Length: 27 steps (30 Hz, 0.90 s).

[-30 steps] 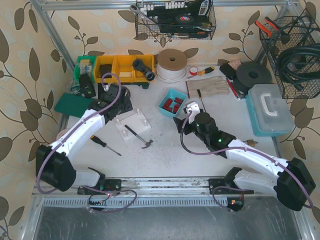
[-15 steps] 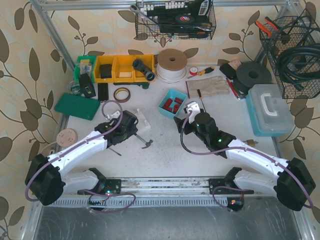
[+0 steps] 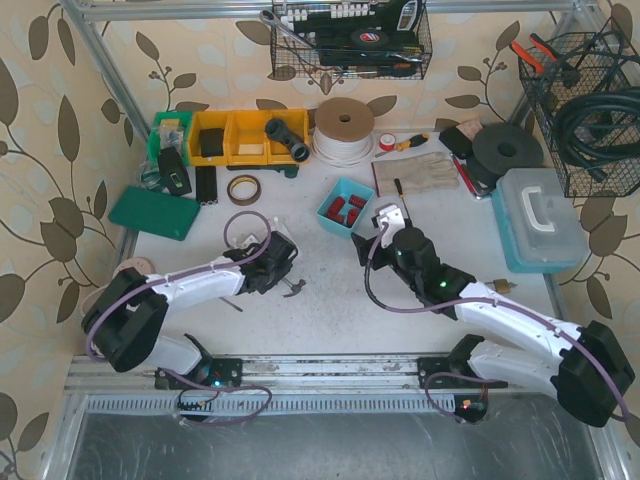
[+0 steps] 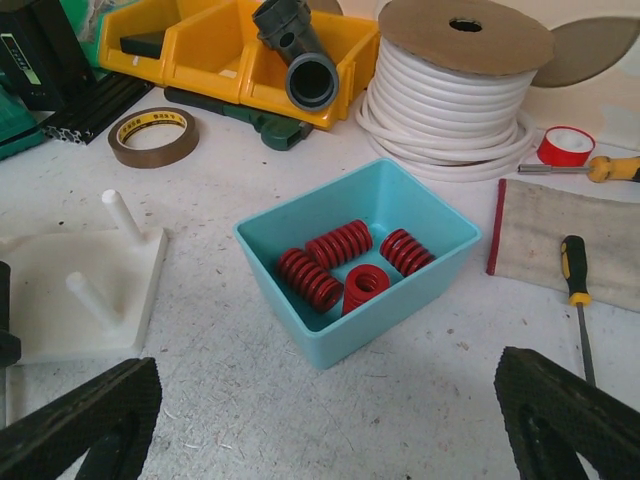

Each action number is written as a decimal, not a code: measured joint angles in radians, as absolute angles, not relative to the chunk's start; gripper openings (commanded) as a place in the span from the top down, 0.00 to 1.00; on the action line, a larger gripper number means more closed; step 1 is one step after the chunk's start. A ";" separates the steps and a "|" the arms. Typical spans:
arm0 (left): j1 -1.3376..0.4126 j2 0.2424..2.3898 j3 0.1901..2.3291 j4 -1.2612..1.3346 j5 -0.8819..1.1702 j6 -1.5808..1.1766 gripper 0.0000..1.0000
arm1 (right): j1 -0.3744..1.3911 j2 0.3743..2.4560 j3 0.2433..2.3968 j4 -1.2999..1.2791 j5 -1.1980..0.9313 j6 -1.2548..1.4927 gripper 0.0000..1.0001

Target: Install the large spring

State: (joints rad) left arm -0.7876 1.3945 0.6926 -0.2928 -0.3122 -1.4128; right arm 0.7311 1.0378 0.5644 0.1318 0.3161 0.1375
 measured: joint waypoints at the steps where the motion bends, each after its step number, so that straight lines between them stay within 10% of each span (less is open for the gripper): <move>1: -0.788 1.412 0.694 -0.291 -0.310 -1.419 0.67 | 0.731 1.028 0.559 0.132 0.319 0.138 0.10; 27: -0.801 1.512 0.764 -0.386 -0.313 -1.473 0.72 | 0.731 0.994 0.540 0.140 0.326 0.138 0.10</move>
State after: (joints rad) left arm -0.8009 1.5120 0.7643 -0.3862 -0.3130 -1.4734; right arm 0.7311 0.9943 0.5404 0.1398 0.3264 0.1375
